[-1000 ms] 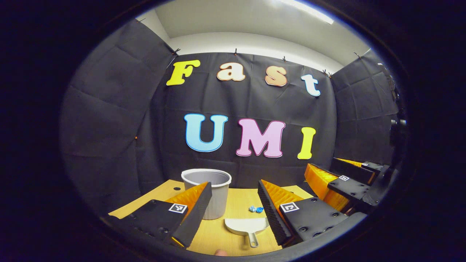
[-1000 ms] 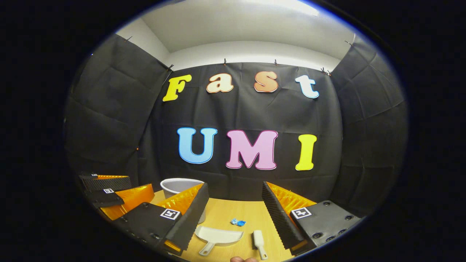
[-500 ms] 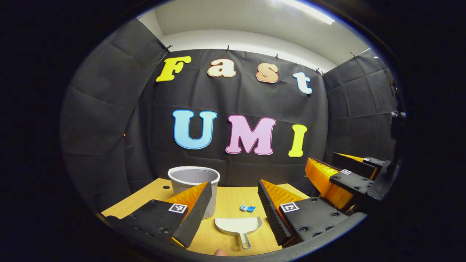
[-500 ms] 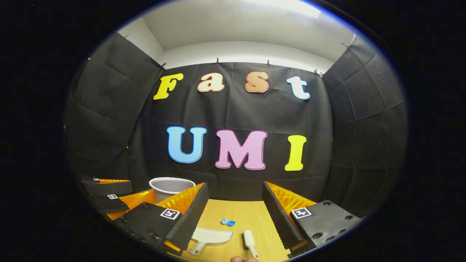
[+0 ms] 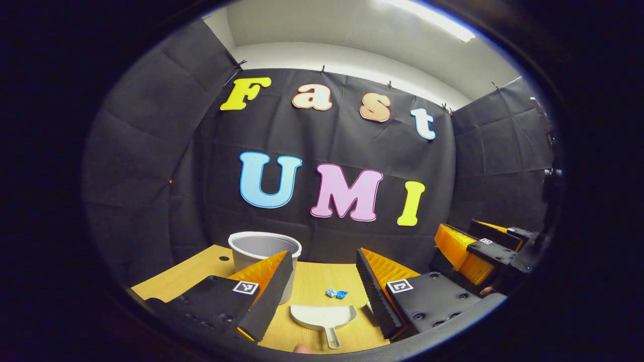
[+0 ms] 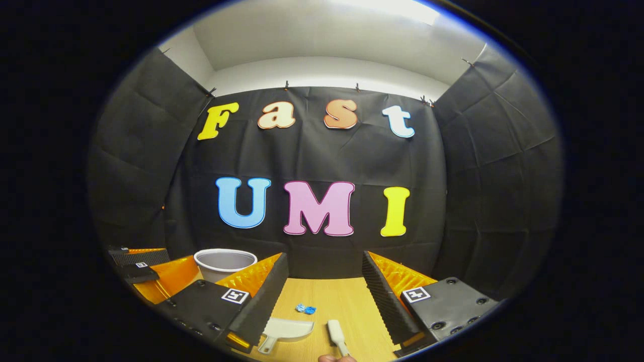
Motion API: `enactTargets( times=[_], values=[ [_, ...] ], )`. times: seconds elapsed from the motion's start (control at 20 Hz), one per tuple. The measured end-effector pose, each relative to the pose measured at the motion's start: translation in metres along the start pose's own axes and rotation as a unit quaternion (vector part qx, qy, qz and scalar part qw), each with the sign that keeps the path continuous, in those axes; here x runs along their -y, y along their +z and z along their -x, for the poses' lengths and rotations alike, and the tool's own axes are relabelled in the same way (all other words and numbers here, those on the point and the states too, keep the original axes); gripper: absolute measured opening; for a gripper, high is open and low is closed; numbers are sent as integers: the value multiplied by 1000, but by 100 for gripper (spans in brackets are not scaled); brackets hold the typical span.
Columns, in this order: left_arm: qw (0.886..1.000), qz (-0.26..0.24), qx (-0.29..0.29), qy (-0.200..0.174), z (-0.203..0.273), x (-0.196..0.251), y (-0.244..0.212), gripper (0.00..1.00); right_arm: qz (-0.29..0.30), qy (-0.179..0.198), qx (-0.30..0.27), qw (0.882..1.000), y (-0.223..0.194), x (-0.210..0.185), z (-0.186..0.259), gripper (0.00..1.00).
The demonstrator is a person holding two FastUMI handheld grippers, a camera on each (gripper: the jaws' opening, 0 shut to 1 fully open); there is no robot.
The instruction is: Pick up the small broom and dustpan from the desktop, sweep the trash into the dustpan with the broom, and then empty the trash into the garbage bin.
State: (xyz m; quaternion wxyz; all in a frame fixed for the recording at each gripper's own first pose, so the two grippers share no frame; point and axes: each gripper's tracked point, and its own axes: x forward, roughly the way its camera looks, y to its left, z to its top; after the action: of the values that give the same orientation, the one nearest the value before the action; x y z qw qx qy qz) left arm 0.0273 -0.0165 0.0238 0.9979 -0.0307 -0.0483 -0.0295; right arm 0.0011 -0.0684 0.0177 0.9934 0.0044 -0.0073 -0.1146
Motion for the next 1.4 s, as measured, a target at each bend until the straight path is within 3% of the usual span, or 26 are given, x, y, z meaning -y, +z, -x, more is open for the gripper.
enactTargets(
  times=[0.1, 0.15, 0.2, 0.25, 0.3, 0.35, 0.4, 0.45, 0.55, 0.6, 0.8, 1.0, 1.15, 1.2, 1.4],
  values=[
    [999, -1, 45, 30, 8, -10, 23, 75, -14, -6, -18, 1000, -3, 2, -3, 90],
    [998, -12, 55, 24, 10, -6, 27, 75, -26, -10, -20, 999, 0, 2, -4, 94],
    [998, -22, 58, -5, 8, 6, 23, 75, -32, -13, -19, 999, 2, 3, -6, 89],
    [997, -28, 57, -30, 8, 14, 22, 75, -32, -15, -19, 999, 2, 4, -7, 94],
    [997, -31, 59, -40, 7, 21, 19, 75, -27, -14, -19, 999, 2, 3, -8, 89],
    [997, -28, 62, -42, 10, 25, 20, 76, -19, -11, -18, 1000, 2, 0, -8, 94],
    [997, -24, 63, -42, 11, 24, 25, 76, -12, -8, -19, 1000, 3, -3, -9, 89],
    [997, -28, 66, -27, 10, 17, 27, 76, -9, -9, -30, 999, -2, -2, -11, 94],
    [995, -59, 74, -9, 11, 16, 35, 75, -12, -20, -39, 999, -1, 6, -15, 94],
    [995, -70, 71, -13, 7, 22, 32, 75, -15, -24, -35, 999, 4, 10, -19, 89],
    [998, -32, 27, -50, -10, 39, 16, 75, 8, -35, 1, 999, 25, 22, -32, 89],
    [998, -28, -17, -50, -24, 44, 0, 75, 19, -23, 32, 999, 37, 26, -41, 89],
    [995, -67, -60, -53, -40, 55, -36, 75, 21, -25, 25, 999, 30, 45, -54, 91],
    [993, -67, -79, -54, -47, 58, -53, 75, 19, -28, 26, 999, 31, 53, -58, 95],
    [979, -19, -199, -34, -63, 60, -136, 76, 34, -42, 45, 998, 35, 87, -70, 95]
  ],
)
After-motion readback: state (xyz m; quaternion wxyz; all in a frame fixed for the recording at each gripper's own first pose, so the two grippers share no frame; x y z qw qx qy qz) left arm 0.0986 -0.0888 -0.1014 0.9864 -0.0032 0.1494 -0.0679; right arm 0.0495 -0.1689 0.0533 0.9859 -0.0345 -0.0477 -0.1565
